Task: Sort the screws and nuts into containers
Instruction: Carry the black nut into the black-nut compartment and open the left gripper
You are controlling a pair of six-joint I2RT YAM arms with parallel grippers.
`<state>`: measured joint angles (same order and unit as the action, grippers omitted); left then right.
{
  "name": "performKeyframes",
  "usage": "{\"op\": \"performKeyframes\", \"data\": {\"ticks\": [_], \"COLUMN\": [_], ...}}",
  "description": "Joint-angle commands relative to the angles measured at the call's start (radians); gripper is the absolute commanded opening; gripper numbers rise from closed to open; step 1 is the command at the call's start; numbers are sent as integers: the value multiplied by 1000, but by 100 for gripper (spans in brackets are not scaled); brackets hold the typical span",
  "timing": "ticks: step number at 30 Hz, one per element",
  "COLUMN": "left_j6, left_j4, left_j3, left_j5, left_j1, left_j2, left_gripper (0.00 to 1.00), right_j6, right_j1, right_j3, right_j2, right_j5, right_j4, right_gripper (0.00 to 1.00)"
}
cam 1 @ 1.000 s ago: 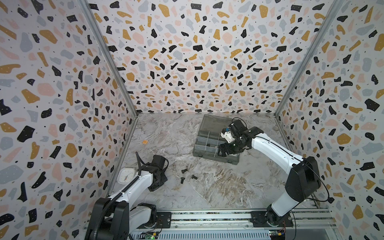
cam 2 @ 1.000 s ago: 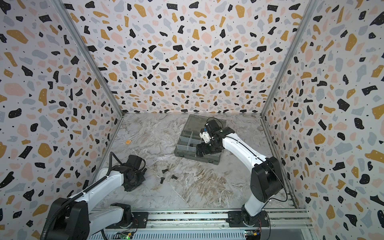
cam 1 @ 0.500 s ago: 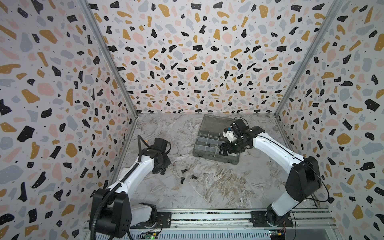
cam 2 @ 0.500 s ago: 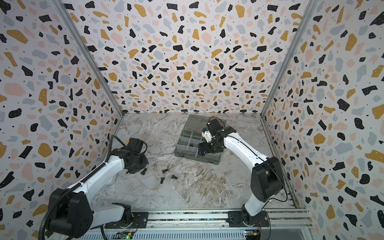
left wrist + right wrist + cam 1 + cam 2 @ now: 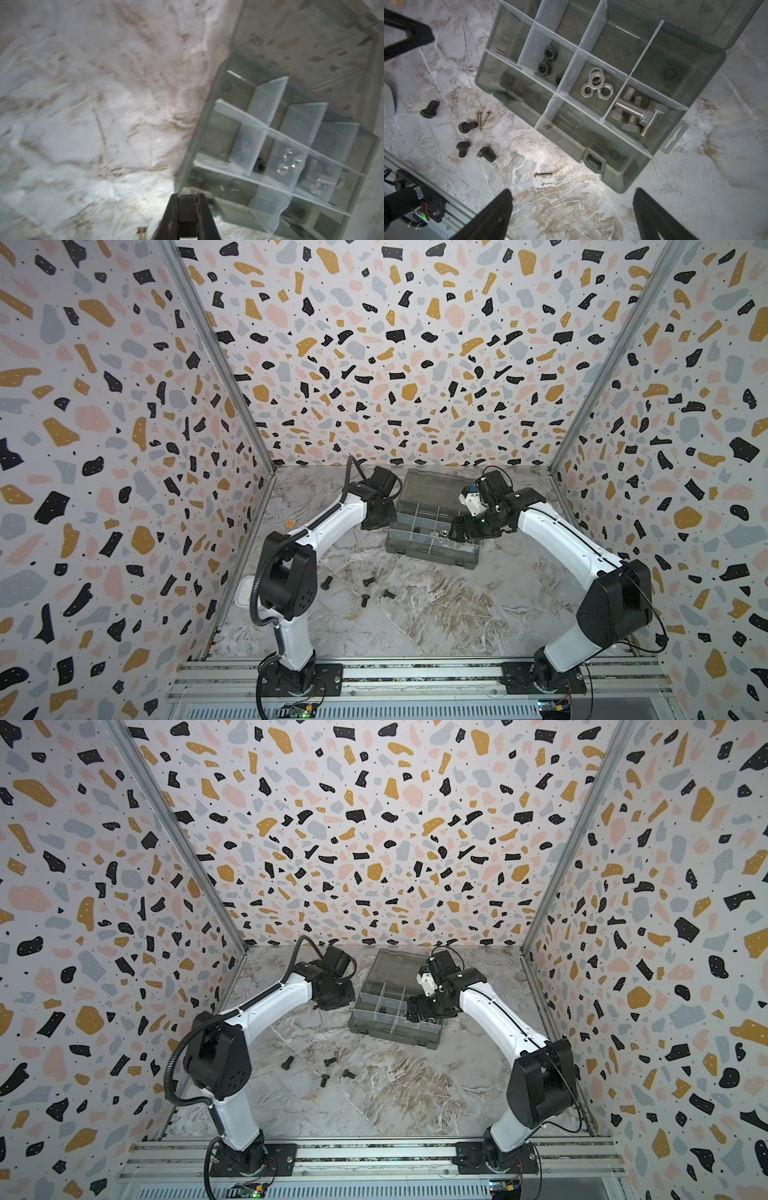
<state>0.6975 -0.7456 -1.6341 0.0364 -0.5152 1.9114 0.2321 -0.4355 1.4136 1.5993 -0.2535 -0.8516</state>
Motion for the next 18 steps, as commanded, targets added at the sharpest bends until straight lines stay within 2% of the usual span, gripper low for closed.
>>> {"op": "performKeyframes", "data": {"ticks": [1, 7, 18], "left_j6": [-43, -67, -50], "left_j4": [1, -32, 74], "left_j3": [-128, -347, -294], "left_j5": [-86, -130, -208], "left_j1": [-43, -91, -108], "left_j2": [99, 271, 307], "left_gripper": [7, 7, 7], "right_j6": [18, 25, 18], "right_j1": [6, 6, 9], "right_j3": [35, 84, 73], "right_j2": [-22, 9, 3], "right_j5": [5, 0, 25], "right_j4": [-5, -11, -38], "right_gripper": [92, 92, 92]}}
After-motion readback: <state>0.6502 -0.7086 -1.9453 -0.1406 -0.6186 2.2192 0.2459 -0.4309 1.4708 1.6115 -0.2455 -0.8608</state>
